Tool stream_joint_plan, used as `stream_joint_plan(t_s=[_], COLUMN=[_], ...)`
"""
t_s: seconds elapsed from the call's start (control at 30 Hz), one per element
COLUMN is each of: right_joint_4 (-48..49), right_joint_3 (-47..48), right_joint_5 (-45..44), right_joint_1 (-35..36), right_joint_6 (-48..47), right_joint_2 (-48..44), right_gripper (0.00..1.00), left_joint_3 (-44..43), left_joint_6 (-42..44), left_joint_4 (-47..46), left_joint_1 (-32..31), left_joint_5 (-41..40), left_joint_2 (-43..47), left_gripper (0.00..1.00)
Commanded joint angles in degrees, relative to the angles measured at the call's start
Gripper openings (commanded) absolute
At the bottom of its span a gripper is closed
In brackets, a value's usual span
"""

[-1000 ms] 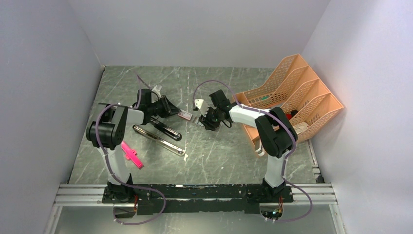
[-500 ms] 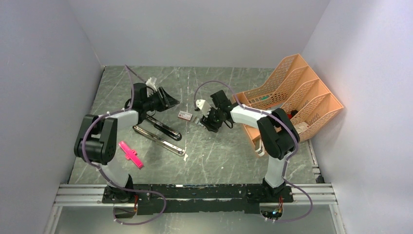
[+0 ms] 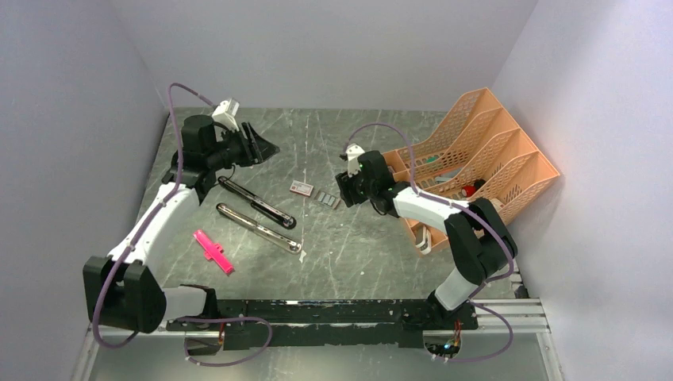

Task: Load the staples into the stapler
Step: Open the staple box at the center of the board.

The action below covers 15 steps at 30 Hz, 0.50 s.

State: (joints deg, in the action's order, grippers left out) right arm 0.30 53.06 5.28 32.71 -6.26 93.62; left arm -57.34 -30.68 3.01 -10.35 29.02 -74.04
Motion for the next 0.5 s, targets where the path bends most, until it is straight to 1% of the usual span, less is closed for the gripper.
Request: stream_joint_plan(t_s=[0.0,0.07,0.17,0.3,0.47], right_joint_4=[8.18,9.27,9.24,8.61,7.35], right_joint_3=[-3.88,-5.10,-5.35,-4.89,-3.15], right_joint_5=[-9.85,-11.67,-15.06,-18.17,-19.58], right_joint_1=[-0.08,-0.01,1.12,2.91,4.60], right_joint_6=[23.75,30.36,37.46,44.40,49.89], right_joint_2=[-2.01,-2.08,-1.81,-1.17,1.33], right_gripper=[0.58,0.58,0.58,0.59,0.60], left_joint_3=[-4.36,-3.37,0.98,5.14,5.51], left_joint_6=[11.69,15.10,16.17,16.28,16.66], left_joint_4=[15.45,17.38,15.46,12.83,13.78], left_joint_1=[-0.11,-0.11,-0.11,0.01,0.39], left_joint_5=[-2.23,-5.89,-11.69,-12.68,-13.85], left_joint_2=[4.22,5.95,8.68,11.11,13.00], left_gripper=[0.51,0.51,0.51,0.50,0.49])
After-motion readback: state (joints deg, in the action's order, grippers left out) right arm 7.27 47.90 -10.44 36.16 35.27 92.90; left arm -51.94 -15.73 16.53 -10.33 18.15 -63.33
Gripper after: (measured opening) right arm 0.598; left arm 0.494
